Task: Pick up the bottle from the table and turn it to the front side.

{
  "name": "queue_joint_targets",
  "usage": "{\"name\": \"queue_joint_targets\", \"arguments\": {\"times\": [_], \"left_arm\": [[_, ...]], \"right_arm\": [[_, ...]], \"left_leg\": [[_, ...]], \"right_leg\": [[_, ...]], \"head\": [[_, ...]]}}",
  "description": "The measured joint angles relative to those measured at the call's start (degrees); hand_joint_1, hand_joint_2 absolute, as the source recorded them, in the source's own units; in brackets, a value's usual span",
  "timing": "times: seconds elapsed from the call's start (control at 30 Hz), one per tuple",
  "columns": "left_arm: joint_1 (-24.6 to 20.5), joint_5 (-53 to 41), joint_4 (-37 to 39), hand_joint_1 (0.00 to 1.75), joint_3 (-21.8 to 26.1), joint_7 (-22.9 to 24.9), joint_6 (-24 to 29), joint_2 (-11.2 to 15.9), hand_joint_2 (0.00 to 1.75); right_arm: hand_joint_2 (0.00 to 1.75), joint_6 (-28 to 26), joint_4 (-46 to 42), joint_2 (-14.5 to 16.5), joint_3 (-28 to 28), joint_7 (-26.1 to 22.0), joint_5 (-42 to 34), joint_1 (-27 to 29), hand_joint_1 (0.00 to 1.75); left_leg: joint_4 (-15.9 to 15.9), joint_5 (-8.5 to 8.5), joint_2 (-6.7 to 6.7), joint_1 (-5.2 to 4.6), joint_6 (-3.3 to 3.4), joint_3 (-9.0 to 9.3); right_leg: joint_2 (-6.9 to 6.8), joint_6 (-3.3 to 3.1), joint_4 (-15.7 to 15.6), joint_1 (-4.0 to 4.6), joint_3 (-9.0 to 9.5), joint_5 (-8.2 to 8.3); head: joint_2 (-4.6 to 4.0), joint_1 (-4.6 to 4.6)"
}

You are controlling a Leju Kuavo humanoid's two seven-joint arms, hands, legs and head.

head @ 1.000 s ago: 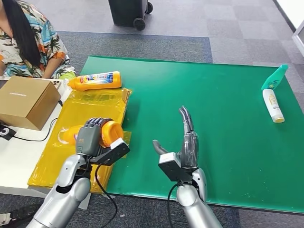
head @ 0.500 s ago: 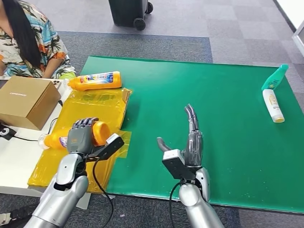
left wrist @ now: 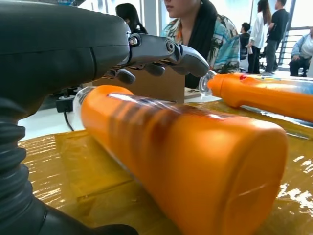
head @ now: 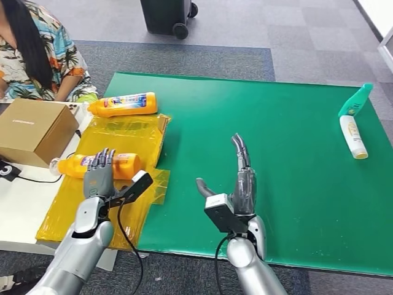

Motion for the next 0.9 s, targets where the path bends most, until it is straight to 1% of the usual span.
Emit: {"name": "queue_joint_targets", "arguments": {"times": [0.37,0.47,0.53,0.6,0.67,0.77,0.83,0.87,0.9], "left_arm": [[0.01,-1.40,1.24,0.00,1.29,-2.49,3.56,-1.41,1.75],[0.34,-0.43,0.85,0.00,1.56,-4.94,7.18,-1.84,1.75],[1.42,3.58,-1.17,0.00,1.75,-9.39,11.71,-2.50,1.75],[3.27,10.23,-5.30,0.00,1.73,-15.62,16.33,-3.26,1.75],[5.30,17.35,-10.59,0.00,1.55,-22.22,19.61,-3.94,1.75],[8.28,29.96,-18.92,0.00,1.41,-34.58,21.27,-5.07,1.75],[10.17,41.34,-24.15,0.00,1.29,-43.70,21.16,-5.87,1.75],[10.95,47.29,-26.46,0.00,1.18,-47.54,20.82,-6.15,1.75],[11.34,50.46,-27.61,0.00,1.11,-49.50,20.65,-6.27,1.75]], "right_arm": [[1.75,0.00,0.00,-0.08,1.26,0.02,-0.22,-0.26,0.00],[1.75,0.00,0.06,-0.08,1.46,-0.28,-0.09,-0.31,0.00],[1.75,0.00,0.20,-0.08,1.48,-1.04,0.18,-0.32,0.00],[1.75,0.00,0.50,-0.07,1.39,-2.20,0.30,-0.33,0.00],[1.75,0.00,0.97,-0.05,1.25,-3.46,0.28,-0.34,0.00],[1.75,0.00,1.85,0.02,1.04,-5.10,-0.01,-0.40,0.00],[1.75,0.00,2.46,0.09,0.93,-6.28,-0.59,-0.46,0.00],[1.75,0.00,2.72,0.13,0.87,-6.90,-0.97,-0.48,0.00],[1.75,0.00,2.85,0.14,0.85,-7.24,-1.19,-0.50,0.00]], "left_leg": [[0.00,0.00,0.00,0.00,0.00,0.00],[0.00,0.00,0.00,0.00,0.00,0.00],[0.00,0.00,0.00,0.00,0.00,0.00],[0.00,-0.02,0.00,0.00,0.01,-0.01],[0.00,-0.04,0.00,0.00,0.01,-0.02],[0.00,-0.07,0.00,0.00,0.01,-0.03],[0.00,-0.08,0.00,0.00,0.00,-0.03],[0.00,-0.08,0.00,0.00,0.00,-0.03],[0.00,-0.08,0.00,0.00,0.00,-0.03]], "right_leg": [[0.00,0.00,0.00,0.00,0.00,0.00],[0.00,0.00,0.00,0.00,0.01,0.00],[0.00,0.00,0.00,0.00,0.01,0.00],[0.00,0.00,0.00,0.00,0.00,-0.01],[0.00,0.01,0.00,-0.01,0.00,-0.02],[0.00,0.00,0.00,0.00,0.00,-0.03],[0.00,-0.01,0.00,0.00,0.00,-0.04],[0.00,-0.01,0.00,0.00,0.00,-0.04],[0.00,-0.01,0.00,0.00,0.00,-0.04]], "head": [[0.00,-0.01],[-0.01,-0.01],[-0.01,-0.01],[0.00,0.01],[-0.01,0.00],[-0.01,0.00],[-0.01,0.01],[-0.01,0.00],[-0.01,0.00]]}}
